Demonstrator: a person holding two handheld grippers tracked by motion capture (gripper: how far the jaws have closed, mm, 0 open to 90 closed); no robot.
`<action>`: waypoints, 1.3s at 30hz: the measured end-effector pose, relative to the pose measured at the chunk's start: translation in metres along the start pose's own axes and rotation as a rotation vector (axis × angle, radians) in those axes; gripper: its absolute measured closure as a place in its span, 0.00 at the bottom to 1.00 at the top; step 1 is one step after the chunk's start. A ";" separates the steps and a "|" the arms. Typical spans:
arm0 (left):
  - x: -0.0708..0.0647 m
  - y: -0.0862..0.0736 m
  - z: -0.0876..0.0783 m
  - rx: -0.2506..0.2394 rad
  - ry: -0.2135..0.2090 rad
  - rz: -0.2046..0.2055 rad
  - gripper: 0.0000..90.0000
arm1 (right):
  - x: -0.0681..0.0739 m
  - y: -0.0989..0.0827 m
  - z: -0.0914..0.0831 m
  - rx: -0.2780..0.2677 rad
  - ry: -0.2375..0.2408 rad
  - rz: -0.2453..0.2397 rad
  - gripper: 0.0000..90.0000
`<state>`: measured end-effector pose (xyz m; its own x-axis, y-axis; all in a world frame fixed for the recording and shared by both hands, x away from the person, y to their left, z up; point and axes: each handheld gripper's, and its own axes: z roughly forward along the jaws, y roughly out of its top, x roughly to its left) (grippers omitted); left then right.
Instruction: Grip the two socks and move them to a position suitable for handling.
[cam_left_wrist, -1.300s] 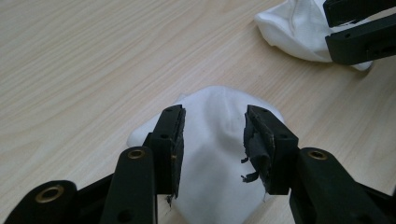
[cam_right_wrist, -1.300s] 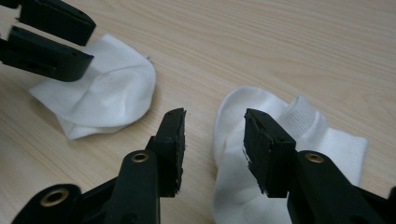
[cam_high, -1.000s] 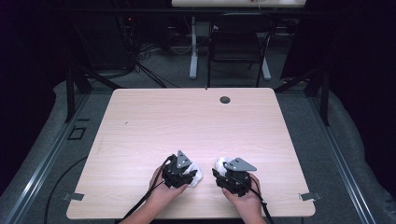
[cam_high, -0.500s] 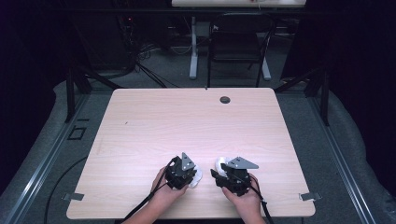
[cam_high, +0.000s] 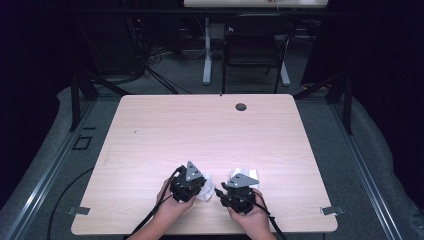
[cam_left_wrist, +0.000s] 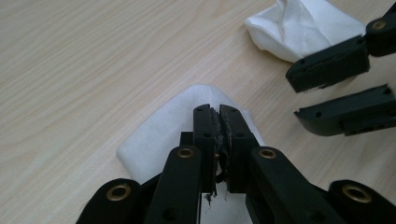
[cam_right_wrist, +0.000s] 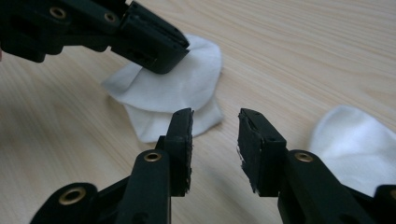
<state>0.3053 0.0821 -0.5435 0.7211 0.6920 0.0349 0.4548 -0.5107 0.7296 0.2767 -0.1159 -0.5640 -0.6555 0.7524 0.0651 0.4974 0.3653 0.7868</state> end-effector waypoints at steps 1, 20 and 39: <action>0.002 0.000 -0.003 -0.006 0.001 -0.005 0.96 | 0.002 0.002 0.001 0.011 0.005 -0.011 0.78; 0.025 -0.010 -0.023 -0.028 -0.003 -0.061 0.96 | 0.007 0.009 0.039 0.102 0.004 -0.036 0.99; 0.066 -0.041 -0.053 -0.073 0.076 -0.155 0.75 | 0.007 0.007 0.038 0.094 0.003 -0.029 0.99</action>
<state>0.3064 0.1759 -0.5344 0.6023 0.7976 -0.0319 0.5159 -0.3584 0.7781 0.2972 -0.0872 -0.5819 -0.6723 0.7389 0.0451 0.5290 0.4369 0.7275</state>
